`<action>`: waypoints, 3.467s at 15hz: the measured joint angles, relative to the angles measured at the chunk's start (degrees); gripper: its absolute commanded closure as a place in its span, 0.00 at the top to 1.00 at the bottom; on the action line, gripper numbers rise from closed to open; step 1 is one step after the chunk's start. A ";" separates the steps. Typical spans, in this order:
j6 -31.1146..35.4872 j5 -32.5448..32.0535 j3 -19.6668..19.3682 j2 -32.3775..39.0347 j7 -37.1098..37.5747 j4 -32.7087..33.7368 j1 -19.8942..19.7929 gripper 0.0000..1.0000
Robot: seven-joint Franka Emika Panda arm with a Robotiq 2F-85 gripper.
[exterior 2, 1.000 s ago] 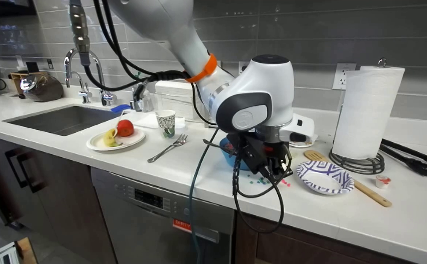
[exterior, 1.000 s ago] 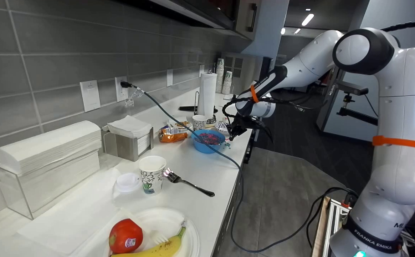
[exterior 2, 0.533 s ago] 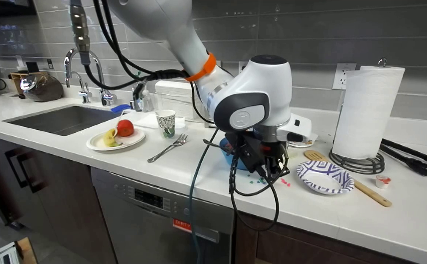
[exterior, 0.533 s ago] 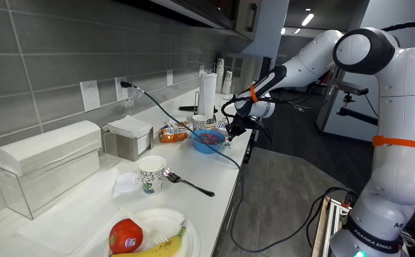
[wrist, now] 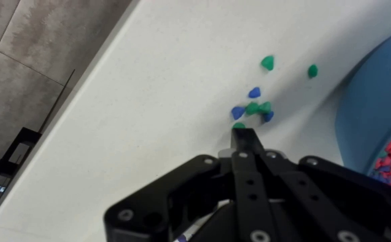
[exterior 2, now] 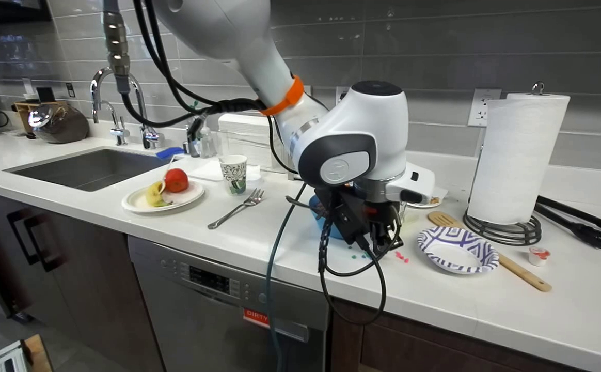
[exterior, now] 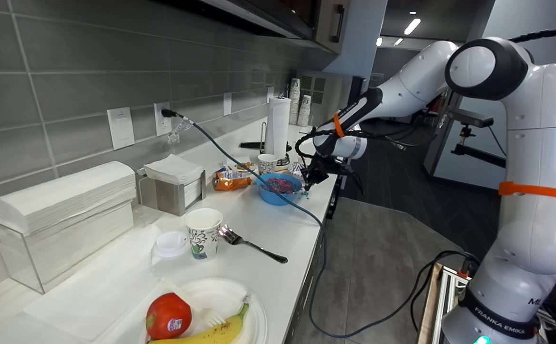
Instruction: Separate the sweets into colors
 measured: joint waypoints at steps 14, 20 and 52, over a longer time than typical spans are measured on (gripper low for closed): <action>2.00 1.63 0.78 0.99 -1.84 -0.03 -0.29 0.00; 7.01 7.97 5.60 2.14 -9.50 -0.03 -3.19 0.00; -11.61 26.72 6.05 -1.60 -27.39 0.77 -6.87 0.00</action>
